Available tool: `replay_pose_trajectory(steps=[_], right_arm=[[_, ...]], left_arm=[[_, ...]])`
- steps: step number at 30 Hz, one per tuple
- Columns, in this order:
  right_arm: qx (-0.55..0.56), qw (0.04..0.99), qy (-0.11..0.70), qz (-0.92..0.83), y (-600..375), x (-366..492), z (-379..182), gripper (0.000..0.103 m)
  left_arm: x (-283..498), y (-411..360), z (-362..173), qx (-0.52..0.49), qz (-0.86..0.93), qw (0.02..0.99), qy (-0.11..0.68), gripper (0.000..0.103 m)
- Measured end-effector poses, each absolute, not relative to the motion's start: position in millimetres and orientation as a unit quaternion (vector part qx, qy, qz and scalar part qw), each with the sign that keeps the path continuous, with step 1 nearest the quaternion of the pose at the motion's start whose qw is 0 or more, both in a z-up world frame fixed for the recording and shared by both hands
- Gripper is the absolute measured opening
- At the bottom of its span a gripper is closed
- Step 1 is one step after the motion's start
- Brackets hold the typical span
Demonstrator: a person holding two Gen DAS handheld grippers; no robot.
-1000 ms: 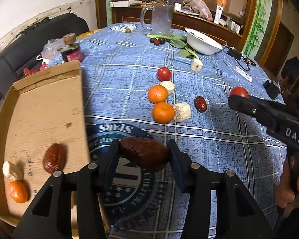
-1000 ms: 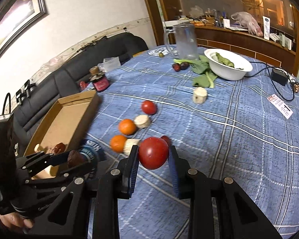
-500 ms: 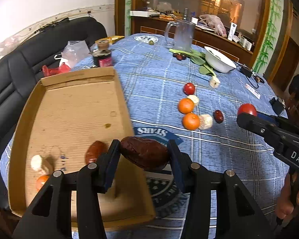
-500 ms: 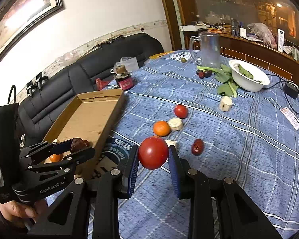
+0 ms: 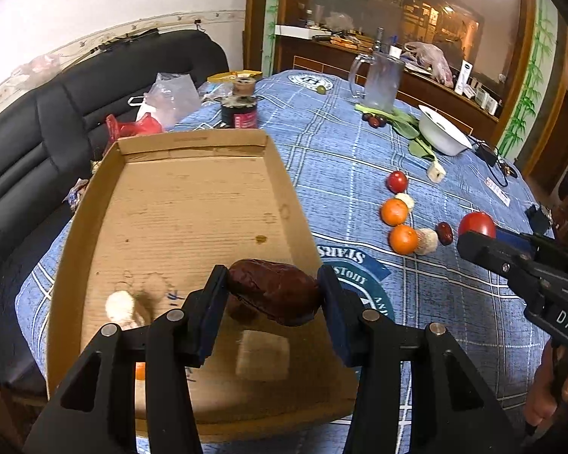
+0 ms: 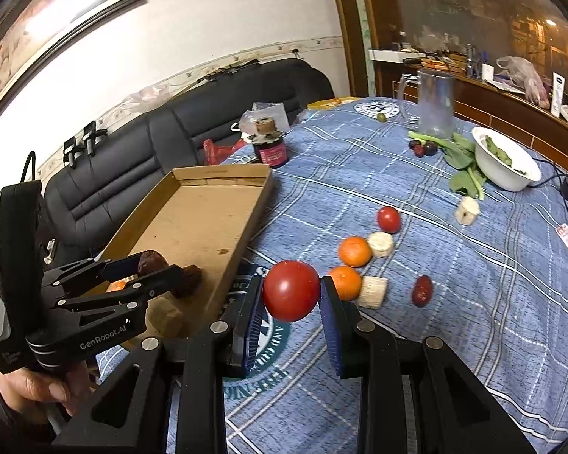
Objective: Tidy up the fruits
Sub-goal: 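Carry the sausage with the left tool while the right tool carries the tomato into the tray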
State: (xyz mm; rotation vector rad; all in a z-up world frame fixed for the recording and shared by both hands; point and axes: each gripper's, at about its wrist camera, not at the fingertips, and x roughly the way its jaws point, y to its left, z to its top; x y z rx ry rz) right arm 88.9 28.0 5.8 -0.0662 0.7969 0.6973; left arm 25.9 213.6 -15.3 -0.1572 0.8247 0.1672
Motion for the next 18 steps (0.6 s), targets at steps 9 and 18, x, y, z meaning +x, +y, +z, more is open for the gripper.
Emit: replay_pose_trajectory(steps=[9, 18], right_arm=[[-0.044, 0.856, 0.380, 0.349, 53.8, 85.7, 6.1, 0.029], [-0.057, 0.846, 0.383, 0.367, 81.9, 84.7, 1.7, 0.029]], left_arm=[[22.9, 238.1, -13.2, -0.088, 0.097, 0.909, 0.397, 0.046], [21.5, 265.5, -13.3, -0.096, 0.121, 0.905, 0.396, 0.046]])
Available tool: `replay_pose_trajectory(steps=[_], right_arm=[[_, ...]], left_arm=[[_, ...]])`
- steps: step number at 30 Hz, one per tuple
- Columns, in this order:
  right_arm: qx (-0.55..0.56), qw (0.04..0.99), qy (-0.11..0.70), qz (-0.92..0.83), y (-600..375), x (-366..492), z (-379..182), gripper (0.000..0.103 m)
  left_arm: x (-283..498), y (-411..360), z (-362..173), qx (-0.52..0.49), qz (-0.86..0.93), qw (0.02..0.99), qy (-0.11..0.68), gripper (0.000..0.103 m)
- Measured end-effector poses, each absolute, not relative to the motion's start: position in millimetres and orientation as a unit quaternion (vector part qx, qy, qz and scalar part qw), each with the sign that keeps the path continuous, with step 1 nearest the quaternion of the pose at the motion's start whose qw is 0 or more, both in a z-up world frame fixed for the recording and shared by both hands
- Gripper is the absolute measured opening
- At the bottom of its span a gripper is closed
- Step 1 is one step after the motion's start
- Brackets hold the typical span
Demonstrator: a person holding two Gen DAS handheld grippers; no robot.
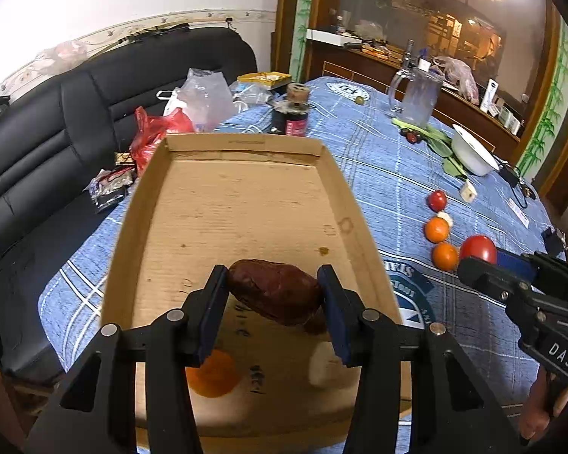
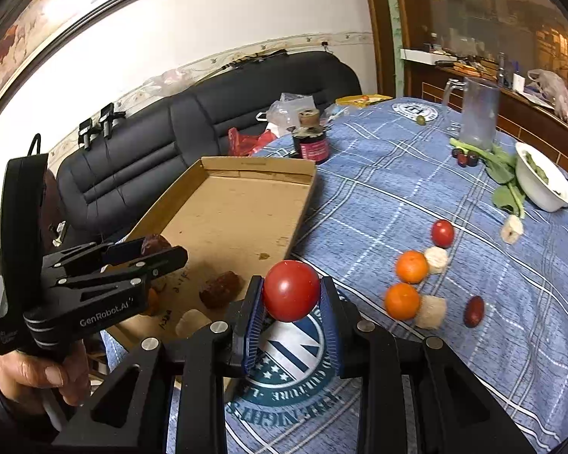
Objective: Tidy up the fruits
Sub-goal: 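Carry the sausage with the left tool while the right tool carries the tomato into the tray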
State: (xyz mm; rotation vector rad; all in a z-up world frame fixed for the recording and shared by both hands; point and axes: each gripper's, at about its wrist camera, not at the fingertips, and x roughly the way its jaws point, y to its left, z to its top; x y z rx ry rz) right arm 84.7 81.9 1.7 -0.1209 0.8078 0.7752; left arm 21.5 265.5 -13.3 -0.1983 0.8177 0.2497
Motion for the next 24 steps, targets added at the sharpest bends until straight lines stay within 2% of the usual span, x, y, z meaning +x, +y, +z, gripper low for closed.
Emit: replay_pose_trajectory(steps=[15, 24], right_arm=[[-0.076, 0.817, 0.404, 0.403, 143.7, 100.2, -15.5, 0.029], [-0.107, 0.798, 0.427, 0.412, 192.1, 117.1, -41.8, 0.029]], left_arm=[[30.2, 310.1, -12.7, -0.123, 0.154, 0.897, 0.395, 0.047], [53.2, 329.1, -30.8, -0.125, 0.168, 0.878, 0.431, 0.047]])
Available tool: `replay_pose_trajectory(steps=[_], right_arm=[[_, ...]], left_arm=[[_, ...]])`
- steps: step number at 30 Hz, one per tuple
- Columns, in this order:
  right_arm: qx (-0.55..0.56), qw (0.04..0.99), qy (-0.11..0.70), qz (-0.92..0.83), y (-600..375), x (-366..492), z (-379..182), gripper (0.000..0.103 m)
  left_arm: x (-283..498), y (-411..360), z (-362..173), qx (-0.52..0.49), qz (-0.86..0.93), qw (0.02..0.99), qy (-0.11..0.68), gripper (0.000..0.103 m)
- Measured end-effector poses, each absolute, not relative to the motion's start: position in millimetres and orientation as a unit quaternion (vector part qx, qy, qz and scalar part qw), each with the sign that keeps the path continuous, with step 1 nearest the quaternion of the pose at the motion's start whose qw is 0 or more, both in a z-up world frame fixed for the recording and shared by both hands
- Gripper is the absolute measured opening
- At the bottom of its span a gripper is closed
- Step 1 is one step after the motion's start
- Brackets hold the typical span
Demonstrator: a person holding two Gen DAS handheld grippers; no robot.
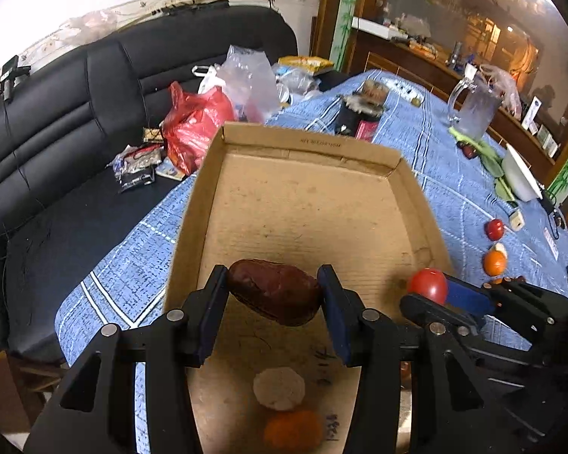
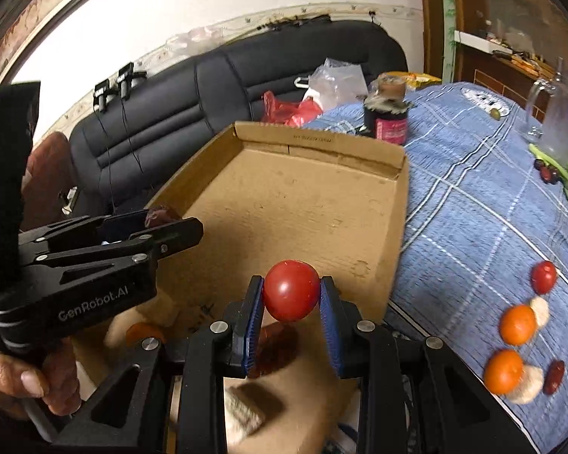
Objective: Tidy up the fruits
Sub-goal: 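Carry the sausage with the left tool while the right tool carries the tomato into the tray, then open the left tool to drop the sausage while the right tool releases the tomato in the tray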
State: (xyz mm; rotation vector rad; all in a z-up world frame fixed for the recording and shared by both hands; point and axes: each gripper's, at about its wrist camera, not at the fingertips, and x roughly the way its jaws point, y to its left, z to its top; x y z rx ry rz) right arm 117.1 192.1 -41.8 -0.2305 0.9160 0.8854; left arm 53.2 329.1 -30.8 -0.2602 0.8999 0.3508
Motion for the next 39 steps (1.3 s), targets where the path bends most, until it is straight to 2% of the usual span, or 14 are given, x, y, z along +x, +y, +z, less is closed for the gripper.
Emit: replay_pose_trajectory(steps=[15, 16, 17, 22, 36, 39], right_arm=[[-0.132, 0.783, 0.443, 0.415, 203.7, 123.4, -63.2, 0.031], [-0.131, 0.784, 0.443, 0.416, 203.1, 123.0, -62.1, 0.036], [-0.130, 0.786, 0.440, 0.416, 201.4, 121.9, -59.8, 0.039], [-0.118, 0.796, 0.425, 0.415, 187.2, 115.9, -43.2, 0.045], [-0.084, 0.812, 0.410, 0.407, 123.7, 92.2, -17.0, 0.045], [-0.077, 0.815, 0.410, 0.401, 107.1, 89.8, -15.8, 0.045]], left_arm=[[69.6, 328.2, -55.0, -0.102, 0.174, 0.846, 0.493, 0.049], [69.6, 328.2, -54.7, -0.105, 0.173, 0.846, 0.493, 0.052], [68.8, 328.9, -53.8, -0.109, 0.173, 0.846, 0.493, 0.058], [59.7, 330.9, -43.1, -0.120, 0.182, 0.852, 0.476, 0.059], [41.6, 289.3, -16.9, -0.103, 0.157, 0.874, 0.448, 0.059], [39.8, 277.1, -12.7, -0.099, 0.147, 0.878, 0.444, 0.063]])
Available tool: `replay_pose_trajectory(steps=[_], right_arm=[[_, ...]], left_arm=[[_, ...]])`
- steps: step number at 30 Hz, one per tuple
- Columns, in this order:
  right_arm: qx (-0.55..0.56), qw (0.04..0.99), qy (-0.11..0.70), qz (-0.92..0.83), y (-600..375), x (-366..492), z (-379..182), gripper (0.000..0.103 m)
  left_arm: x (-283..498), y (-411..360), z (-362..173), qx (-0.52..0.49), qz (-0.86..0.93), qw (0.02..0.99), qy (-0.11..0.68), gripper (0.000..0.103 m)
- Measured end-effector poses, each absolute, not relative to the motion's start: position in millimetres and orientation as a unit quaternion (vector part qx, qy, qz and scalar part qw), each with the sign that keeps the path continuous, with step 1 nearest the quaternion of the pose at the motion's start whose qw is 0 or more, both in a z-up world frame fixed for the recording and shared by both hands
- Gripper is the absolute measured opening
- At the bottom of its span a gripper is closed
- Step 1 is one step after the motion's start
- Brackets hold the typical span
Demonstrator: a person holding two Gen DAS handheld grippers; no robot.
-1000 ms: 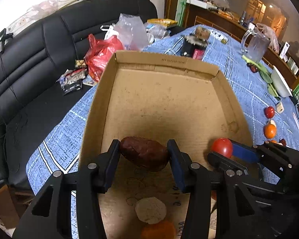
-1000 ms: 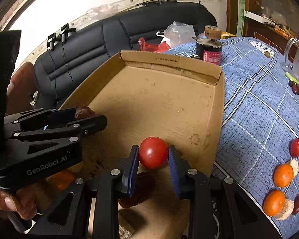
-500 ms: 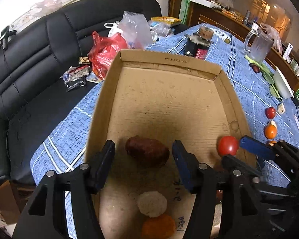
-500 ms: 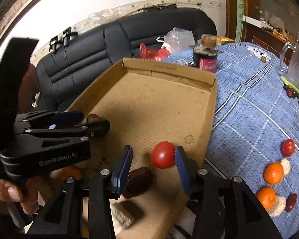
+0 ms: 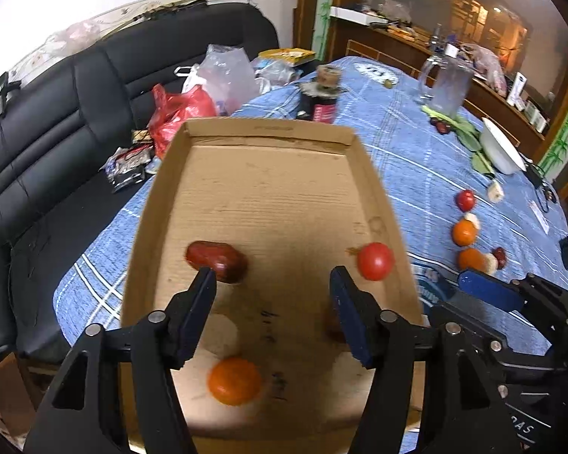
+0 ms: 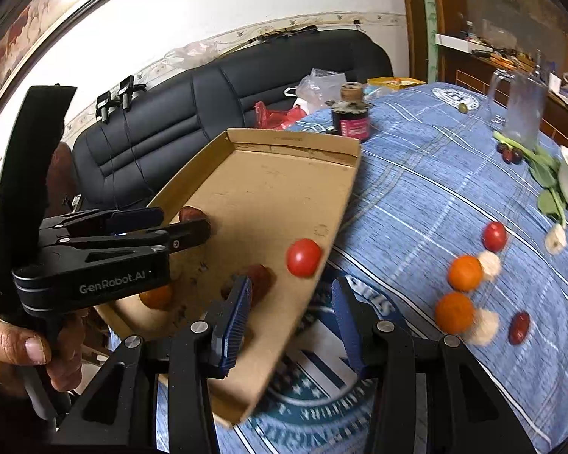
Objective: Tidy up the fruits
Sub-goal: 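Open the left tool to drop the sausage while the right tool releases the tomato in the tray, then move the left tool to an orange while the right tool moves to a red date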
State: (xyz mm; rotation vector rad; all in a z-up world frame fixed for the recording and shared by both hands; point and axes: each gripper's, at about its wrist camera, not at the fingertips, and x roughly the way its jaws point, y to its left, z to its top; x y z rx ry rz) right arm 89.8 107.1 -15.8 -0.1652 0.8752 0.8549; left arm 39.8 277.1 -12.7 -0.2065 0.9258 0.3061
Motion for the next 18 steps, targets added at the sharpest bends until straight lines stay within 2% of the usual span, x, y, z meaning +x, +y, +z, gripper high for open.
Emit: replay_pose_trajectory(steps=[18], right_arm=[[-0.046, 0.845, 0.430, 0.315, -15.4, 103.2, -31.6, 0.046]], left_arm=[[56.3, 187.4, -3.0, -0.063, 0.071, 0.891, 0.444, 0.066]])
